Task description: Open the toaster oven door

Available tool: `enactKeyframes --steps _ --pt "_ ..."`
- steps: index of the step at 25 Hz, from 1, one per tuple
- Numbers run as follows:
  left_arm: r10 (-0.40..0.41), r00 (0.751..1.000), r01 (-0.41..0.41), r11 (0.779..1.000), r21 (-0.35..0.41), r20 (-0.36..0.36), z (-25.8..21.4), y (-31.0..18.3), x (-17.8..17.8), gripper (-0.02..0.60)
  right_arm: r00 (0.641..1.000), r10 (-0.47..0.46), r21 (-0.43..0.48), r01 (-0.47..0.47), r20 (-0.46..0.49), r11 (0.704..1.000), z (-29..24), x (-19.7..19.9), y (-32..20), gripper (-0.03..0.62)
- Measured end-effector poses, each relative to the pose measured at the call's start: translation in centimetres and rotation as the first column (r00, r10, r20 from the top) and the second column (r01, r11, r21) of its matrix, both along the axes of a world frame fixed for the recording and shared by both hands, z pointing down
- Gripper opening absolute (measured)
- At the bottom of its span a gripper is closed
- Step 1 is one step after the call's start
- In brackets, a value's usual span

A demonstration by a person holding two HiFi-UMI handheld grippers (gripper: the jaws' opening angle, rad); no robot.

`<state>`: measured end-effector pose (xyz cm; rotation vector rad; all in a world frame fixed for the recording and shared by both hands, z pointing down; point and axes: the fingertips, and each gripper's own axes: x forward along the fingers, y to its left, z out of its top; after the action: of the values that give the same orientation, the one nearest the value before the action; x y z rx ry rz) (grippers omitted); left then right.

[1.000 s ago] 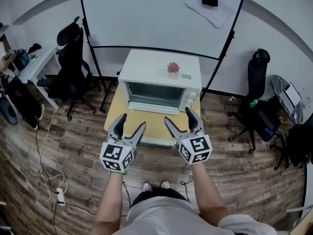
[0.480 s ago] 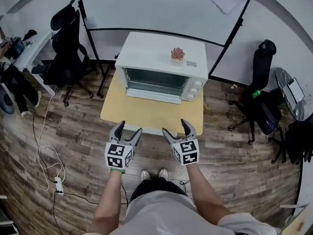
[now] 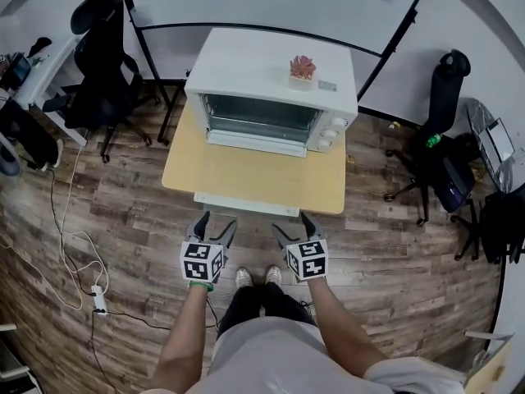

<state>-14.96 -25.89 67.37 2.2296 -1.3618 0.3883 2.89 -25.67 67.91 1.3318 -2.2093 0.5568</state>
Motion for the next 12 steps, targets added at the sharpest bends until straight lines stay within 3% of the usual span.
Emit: enactKeyframes --steps 3,5,8,12 --pt "-0.084 0.985 0.074 0.994 -0.075 -0.151 1.5 0.1 -0.4 0.305 0.991 0.069 -0.059 -0.063 0.112 0.996 1.0 -0.2 0.3 0.362" --pt "-0.141 0.953 0.108 0.985 -0.132 -0.267 2.5 0.3 -0.5 0.305 0.963 0.141 -0.119 -0.116 0.230 0.986 1.8 -0.4 0.5 0.362" --pt "-0.259 0.855 0.174 0.960 -0.221 -0.450 4.1 0.6 -0.8 0.305 0.892 0.245 -0.216 -0.172 0.380 0.961 3.2 -0.7 0.7 0.357" --pt "-0.383 0.720 0.238 0.919 -0.313 -0.579 6.3 0.6 -1.3 0.304 0.775 0.363 -0.322 -0.217 0.517 0.921 5.0 -1.1 0.5 0.347"
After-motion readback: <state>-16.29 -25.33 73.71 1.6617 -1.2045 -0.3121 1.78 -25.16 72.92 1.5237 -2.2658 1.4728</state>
